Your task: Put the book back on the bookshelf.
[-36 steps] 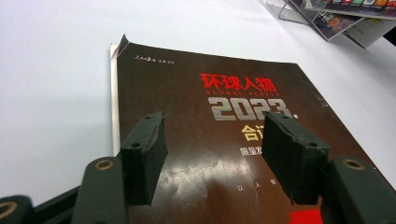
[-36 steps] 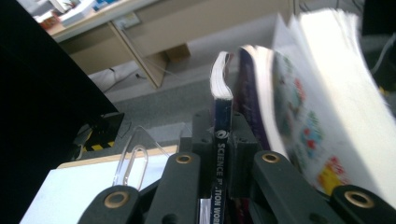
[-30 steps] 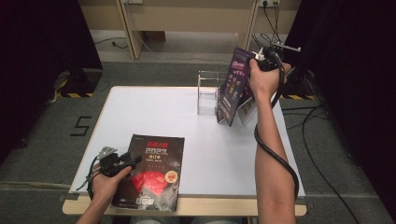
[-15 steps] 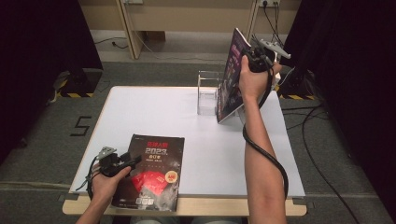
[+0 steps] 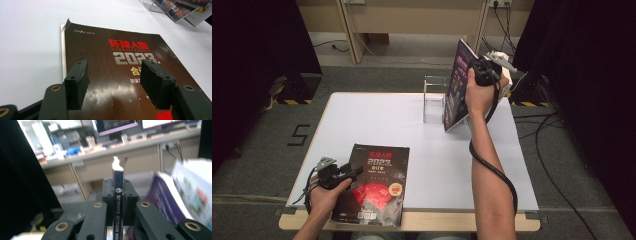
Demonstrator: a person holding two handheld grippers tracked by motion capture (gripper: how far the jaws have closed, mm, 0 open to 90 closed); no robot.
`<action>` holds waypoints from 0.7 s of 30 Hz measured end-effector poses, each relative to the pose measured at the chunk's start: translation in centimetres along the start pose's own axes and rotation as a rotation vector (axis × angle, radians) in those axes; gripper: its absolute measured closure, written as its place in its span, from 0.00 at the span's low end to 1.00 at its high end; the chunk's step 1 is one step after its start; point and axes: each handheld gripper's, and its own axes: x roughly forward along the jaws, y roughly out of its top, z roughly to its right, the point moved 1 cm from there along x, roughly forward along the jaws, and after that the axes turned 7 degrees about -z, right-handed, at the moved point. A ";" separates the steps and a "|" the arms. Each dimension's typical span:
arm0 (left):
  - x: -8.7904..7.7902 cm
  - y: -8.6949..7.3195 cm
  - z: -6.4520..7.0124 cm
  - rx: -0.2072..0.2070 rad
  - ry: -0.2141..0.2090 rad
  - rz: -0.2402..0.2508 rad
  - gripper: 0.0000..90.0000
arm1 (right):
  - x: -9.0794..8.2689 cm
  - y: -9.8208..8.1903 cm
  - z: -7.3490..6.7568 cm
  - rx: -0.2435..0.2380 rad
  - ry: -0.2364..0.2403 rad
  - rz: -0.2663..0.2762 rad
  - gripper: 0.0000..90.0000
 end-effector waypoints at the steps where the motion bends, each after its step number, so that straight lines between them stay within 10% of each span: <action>1: 0.0 0.0 0.0 0.001 0.000 0.000 0.43 | 0.1 -0.5 0.2 0.004 0.007 -0.028 0.91; 10: 0.2 -0.1 0.4 0.010 -0.002 -0.006 0.43 | -1.6 0.2 1.4 -0.013 -0.078 -0.269 0.85; 21: 0.3 -0.1 0.4 0.011 -0.004 -0.011 0.43 | -1.9 2.4 3.3 0.023 -0.073 -0.401 0.84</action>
